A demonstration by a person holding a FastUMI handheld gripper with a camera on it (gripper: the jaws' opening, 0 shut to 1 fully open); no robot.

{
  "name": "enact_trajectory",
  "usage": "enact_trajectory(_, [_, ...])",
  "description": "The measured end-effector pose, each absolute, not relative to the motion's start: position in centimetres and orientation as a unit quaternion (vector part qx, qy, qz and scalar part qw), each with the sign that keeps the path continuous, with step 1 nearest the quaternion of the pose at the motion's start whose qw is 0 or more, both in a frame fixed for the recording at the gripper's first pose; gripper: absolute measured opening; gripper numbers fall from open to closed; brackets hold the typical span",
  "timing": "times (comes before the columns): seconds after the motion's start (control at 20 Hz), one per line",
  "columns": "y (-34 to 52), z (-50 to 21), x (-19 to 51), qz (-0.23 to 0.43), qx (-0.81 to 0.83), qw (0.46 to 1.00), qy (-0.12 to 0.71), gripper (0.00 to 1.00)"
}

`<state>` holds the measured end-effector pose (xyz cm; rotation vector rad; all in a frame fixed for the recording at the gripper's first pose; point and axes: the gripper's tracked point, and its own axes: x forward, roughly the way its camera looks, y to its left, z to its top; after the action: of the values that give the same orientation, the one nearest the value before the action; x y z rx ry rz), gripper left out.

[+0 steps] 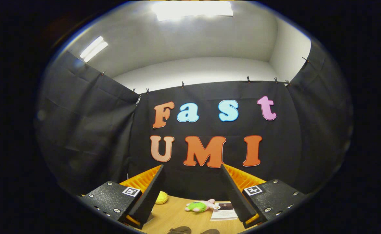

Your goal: Open the storage box then place both shoes into the box .Put the left shoe in first, then the right shoe, with the right side of both shoes facing outward in a uniform manner.

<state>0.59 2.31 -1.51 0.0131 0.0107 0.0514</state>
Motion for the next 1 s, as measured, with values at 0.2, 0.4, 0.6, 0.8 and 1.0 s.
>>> enact_trajectory(0.2, [4.0,-3.4,0.8,0.049,0.02,0.998,0.024,1.0])
enact_trajectory(0.4, [6.1,-6.2,1.0,0.078,0.045,0.994,0.058,1.0])
enact_trajectory(0.6, [9.0,-10.1,1.4,0.119,0.089,0.983,0.108,1.0])
enact_trajectory(0.8, [11.6,-14.4,1.7,0.15,0.114,0.968,0.166,1.0])
enact_trajectory(1.0, [15.0,-18.8,1.5,0.186,0.141,0.946,0.223,0.99])
